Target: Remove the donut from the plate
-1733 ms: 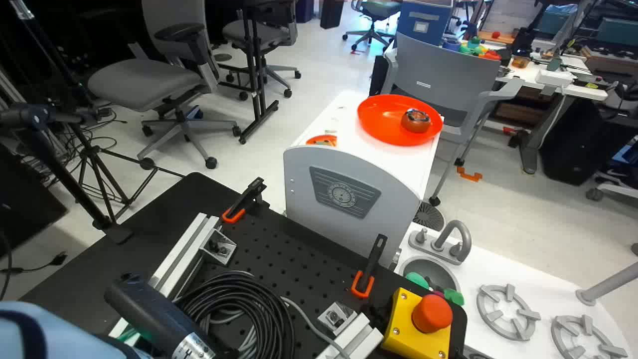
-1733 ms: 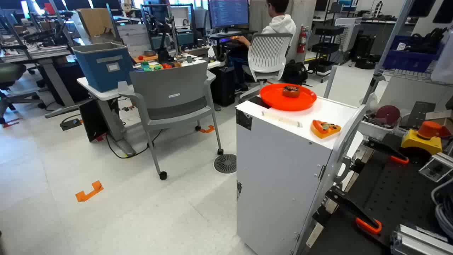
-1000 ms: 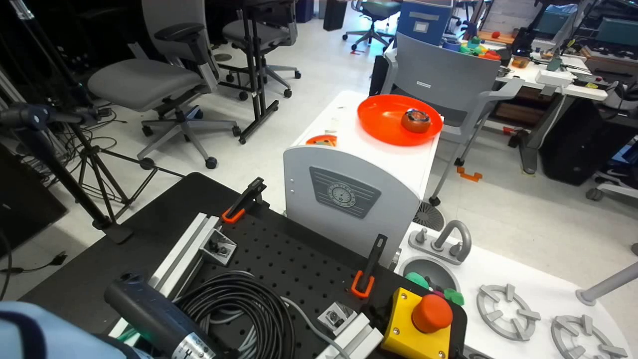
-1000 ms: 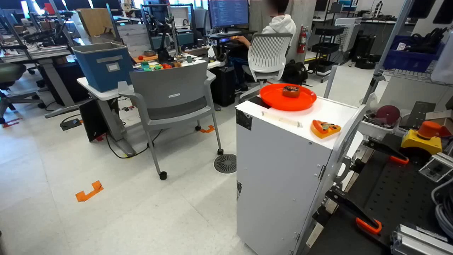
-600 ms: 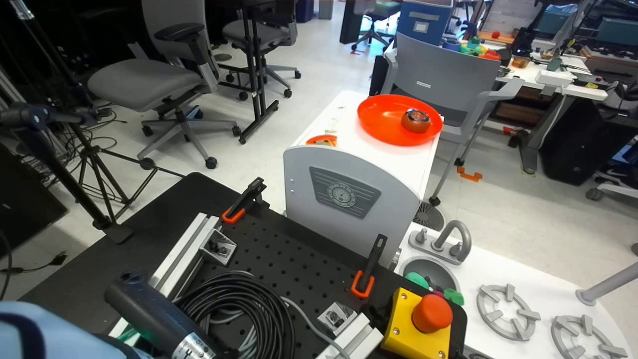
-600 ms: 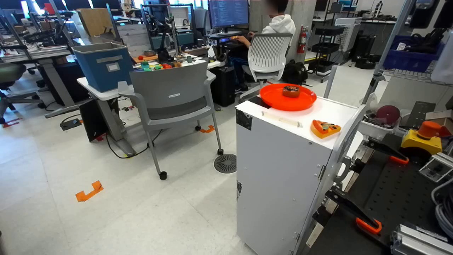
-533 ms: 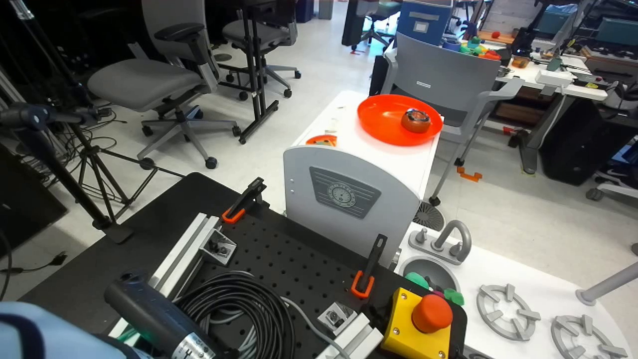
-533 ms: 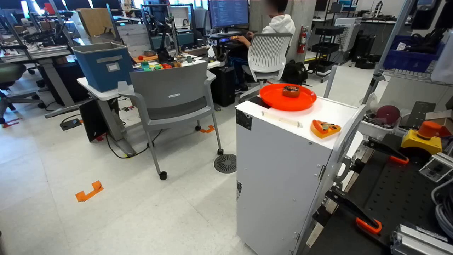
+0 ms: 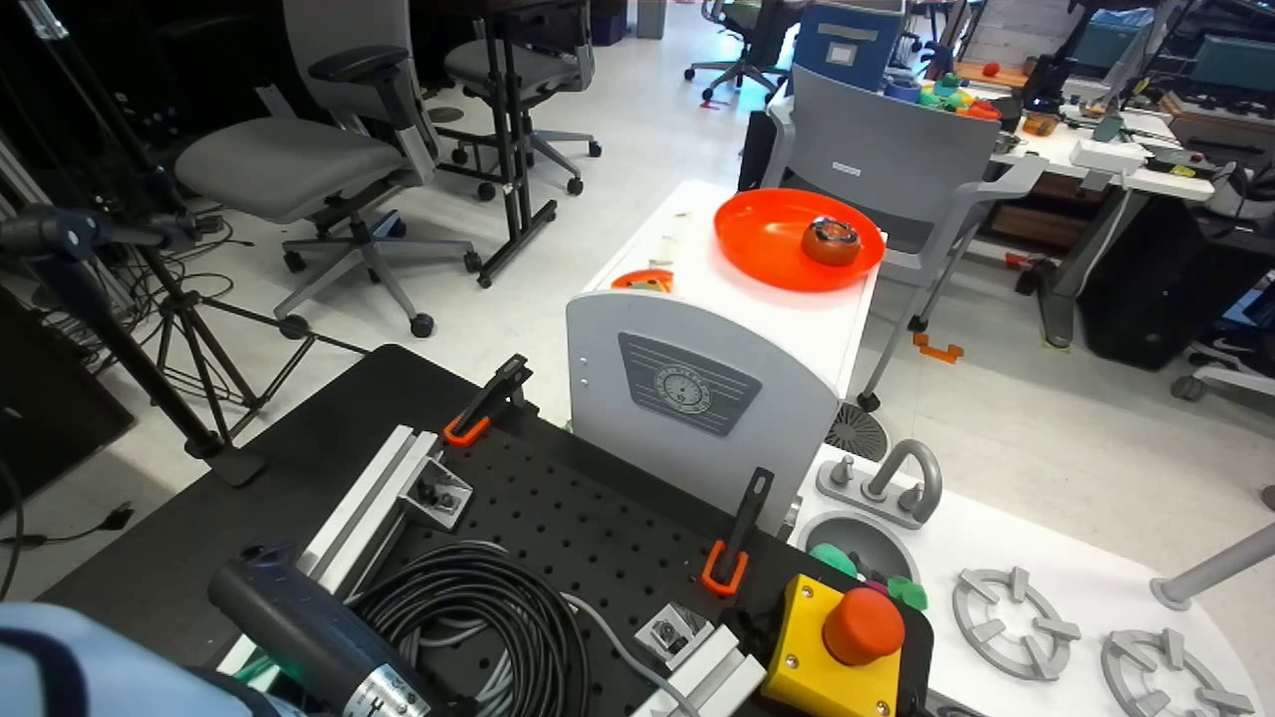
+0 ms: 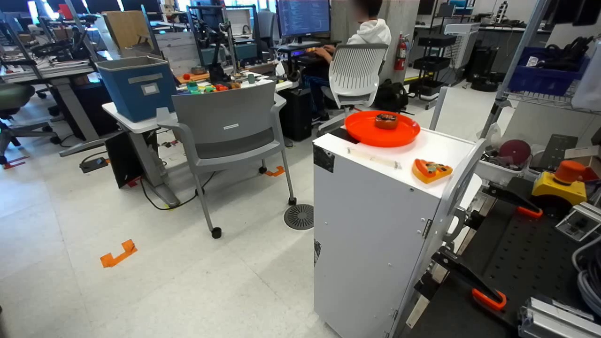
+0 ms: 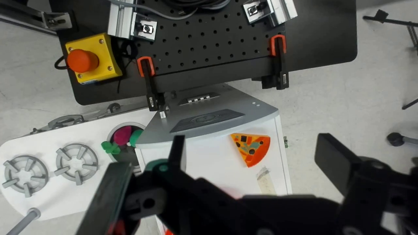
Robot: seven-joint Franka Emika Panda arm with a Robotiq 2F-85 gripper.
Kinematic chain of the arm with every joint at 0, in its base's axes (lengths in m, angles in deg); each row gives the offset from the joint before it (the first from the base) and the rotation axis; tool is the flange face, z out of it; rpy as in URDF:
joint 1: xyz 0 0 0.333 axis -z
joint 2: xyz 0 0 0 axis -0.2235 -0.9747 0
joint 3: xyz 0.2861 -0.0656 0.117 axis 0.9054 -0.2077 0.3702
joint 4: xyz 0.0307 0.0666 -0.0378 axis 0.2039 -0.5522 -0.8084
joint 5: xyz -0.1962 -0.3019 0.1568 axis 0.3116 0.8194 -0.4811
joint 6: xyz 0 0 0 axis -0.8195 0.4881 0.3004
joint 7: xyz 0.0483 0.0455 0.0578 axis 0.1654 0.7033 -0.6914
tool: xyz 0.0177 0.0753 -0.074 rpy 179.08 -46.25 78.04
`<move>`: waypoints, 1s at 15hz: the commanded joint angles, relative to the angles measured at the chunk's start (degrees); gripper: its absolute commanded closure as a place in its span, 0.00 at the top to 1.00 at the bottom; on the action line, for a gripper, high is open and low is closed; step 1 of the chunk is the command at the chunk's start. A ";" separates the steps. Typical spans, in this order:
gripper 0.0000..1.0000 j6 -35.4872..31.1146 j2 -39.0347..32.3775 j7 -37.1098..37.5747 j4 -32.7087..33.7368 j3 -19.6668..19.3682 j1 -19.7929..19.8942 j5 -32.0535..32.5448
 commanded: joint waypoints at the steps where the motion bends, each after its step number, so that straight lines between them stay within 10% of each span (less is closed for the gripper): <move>1: 1.00 2.90 -4.13 -1.54 5.52 -1.87 1.31 0.10; 15: 1.00 -8.90 -13.98 9.18 11.60 -0.66 4.40 8.39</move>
